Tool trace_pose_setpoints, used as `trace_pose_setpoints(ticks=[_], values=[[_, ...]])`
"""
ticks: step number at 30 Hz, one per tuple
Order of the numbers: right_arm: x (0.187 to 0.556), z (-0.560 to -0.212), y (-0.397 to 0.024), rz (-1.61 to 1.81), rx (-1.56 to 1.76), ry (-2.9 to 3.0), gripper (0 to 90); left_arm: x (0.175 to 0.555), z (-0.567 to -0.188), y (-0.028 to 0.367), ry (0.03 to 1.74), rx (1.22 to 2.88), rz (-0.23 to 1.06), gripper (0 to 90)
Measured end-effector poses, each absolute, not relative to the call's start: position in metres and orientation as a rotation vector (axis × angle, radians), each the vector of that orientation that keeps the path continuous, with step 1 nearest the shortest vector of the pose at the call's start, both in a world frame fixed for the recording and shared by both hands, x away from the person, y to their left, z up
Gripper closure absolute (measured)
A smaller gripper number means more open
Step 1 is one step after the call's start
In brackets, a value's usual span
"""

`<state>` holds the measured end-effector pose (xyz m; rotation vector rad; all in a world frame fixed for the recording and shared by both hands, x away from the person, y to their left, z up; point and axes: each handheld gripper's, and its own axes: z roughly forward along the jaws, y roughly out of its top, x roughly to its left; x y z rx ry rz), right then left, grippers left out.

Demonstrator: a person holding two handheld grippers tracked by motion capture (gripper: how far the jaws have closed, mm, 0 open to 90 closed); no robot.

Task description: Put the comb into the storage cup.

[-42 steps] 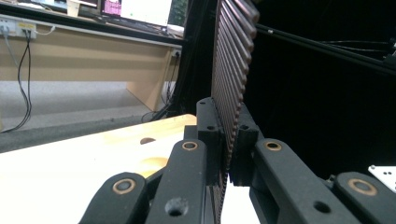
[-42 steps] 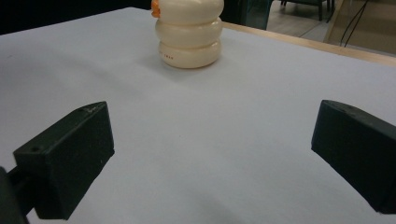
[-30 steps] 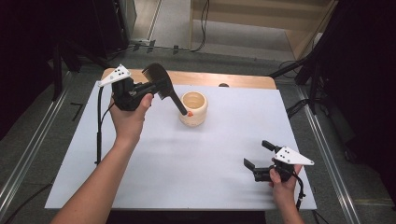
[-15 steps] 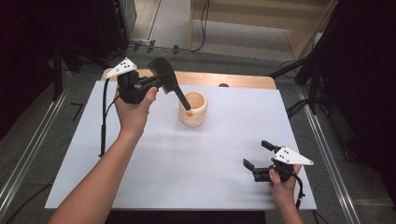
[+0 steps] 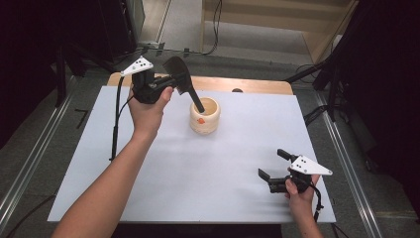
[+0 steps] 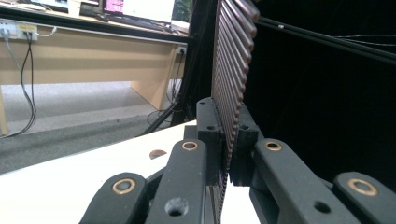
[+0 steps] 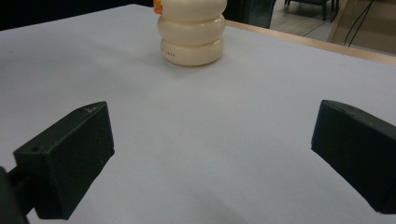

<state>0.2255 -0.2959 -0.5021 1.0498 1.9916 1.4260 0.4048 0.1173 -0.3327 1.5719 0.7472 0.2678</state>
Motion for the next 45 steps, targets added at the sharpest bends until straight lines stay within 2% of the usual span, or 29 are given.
trace_pose_setpoints(ticks=[45], values=[[0.225, -0.499, -0.298, 1.456, 1.033, 1.98, 0.0, 0.431, -0.378, 0.087, 0.813, 1.622, 0.314, 86.0]])
